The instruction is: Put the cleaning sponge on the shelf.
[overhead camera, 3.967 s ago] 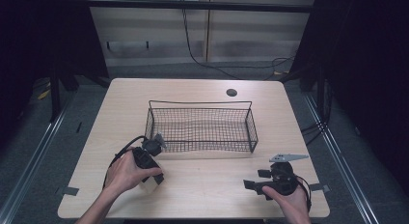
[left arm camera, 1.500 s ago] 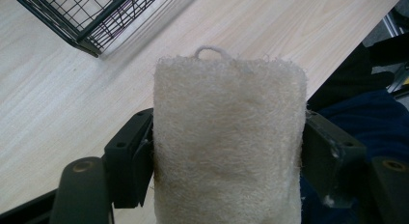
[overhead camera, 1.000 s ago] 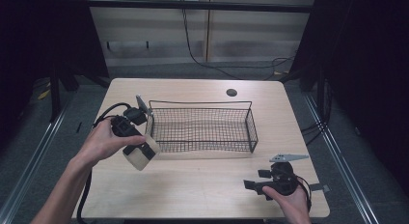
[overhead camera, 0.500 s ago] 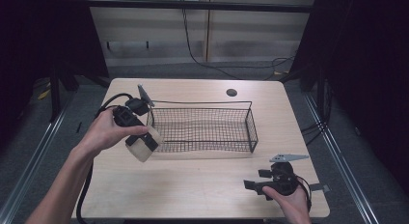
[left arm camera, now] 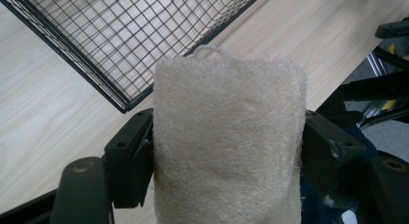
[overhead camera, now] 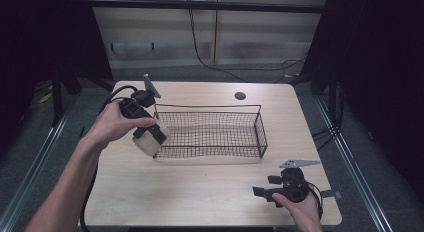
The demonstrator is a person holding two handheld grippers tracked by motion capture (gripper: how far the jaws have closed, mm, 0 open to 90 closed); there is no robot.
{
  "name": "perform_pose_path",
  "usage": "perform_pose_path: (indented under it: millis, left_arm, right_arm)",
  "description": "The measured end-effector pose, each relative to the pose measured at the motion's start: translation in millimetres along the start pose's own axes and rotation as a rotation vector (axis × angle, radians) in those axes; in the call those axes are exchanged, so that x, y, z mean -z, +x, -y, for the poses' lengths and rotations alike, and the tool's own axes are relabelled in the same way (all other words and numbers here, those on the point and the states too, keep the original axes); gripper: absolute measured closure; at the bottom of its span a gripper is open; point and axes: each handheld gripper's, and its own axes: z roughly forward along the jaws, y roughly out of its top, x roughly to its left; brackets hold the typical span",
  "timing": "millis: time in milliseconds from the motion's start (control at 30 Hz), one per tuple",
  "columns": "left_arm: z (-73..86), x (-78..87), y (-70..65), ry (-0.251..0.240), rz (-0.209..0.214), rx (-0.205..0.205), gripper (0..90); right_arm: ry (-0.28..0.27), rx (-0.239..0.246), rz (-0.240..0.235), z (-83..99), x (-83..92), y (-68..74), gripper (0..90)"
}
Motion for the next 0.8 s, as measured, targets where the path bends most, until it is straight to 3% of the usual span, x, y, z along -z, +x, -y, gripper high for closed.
perform_pose_path:
  millis: [333, 400, 467, 700, 800]
  left_arm:
    - [-13.4, -1.7, 4.3, -0.001, -0.018, 0.049, 28.7]
    - [-15.3, -1.1, 8.4, -0.02, -0.009, 0.091, 28.7]
    - [-17.6, -3.1, 11.4, -0.032, -0.032, 0.126, 28.7]
    - [-25.0, -11.9, 8.0, -0.036, -0.045, 0.161, 28.6]
    - [-30.1, -14.5, 11.3, -0.051, -0.044, 0.204, 28.6]
  right_arm:
    - [-0.001, -0.002, -0.003, 0.2, 0.1, 0.1, 17.5]
    - [-0.001, -0.001, -0.003, 0.2, 0.2, 0.1, 17.5]
    - [-0.001, -0.003, -0.004, 0.2, 0.2, -0.3, 17.4]
    - [0.001, -0.001, -0.006, 0.1, -0.1, -0.1, 17.5]
    - [0.0, -0.002, -0.006, 0.3, 0.2, -0.3, 17.5]
